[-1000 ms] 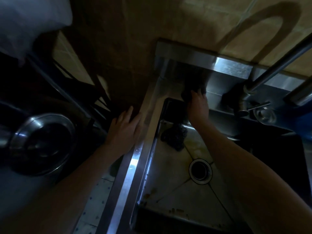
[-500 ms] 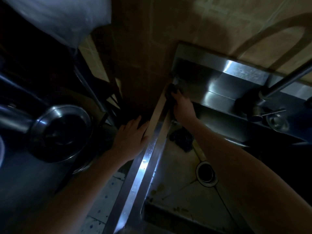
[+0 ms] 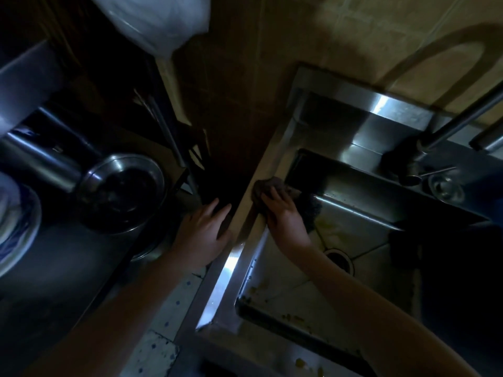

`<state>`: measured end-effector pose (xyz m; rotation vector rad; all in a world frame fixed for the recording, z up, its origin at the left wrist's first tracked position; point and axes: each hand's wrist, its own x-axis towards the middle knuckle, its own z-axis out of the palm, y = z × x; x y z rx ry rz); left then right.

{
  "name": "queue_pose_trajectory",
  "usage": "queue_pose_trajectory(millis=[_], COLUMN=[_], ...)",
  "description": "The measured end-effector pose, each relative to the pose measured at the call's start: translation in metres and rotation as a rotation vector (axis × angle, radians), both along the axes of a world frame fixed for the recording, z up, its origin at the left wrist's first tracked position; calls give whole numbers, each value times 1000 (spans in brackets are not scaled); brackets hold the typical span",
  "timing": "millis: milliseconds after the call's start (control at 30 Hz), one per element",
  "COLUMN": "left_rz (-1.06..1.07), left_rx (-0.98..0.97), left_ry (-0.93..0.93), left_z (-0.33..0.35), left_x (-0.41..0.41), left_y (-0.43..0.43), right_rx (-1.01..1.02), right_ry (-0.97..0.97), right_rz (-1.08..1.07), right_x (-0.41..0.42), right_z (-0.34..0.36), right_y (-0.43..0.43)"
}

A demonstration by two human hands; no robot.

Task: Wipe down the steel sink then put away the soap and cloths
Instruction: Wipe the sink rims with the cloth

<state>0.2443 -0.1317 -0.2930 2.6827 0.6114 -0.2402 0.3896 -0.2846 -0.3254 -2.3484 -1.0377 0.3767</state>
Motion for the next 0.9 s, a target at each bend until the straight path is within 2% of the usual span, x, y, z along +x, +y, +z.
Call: queue_pose_trajectory(millis=[333,533,667,800,900], left_rz=[27,7,-4,-32,-60], left_rx=[-13,-32,-17,5,41], left_ry=[7,-22,-42,-19,26], left_z=[2,6,8,8,4], left_x=[-43,-73,-89,-102,-113], left_y=[-14,-22,-30,-34,-33], right_rx=[23,-46,39,-51,-228], right_ry=[-5,12,-1,65,113], right_rz=[127,223,168,43,87], right_x=[-110,-91,-78,-84,-85], right_z=[4,19,34,46,58], right_y=[-39,-41,-29,-20,-12])
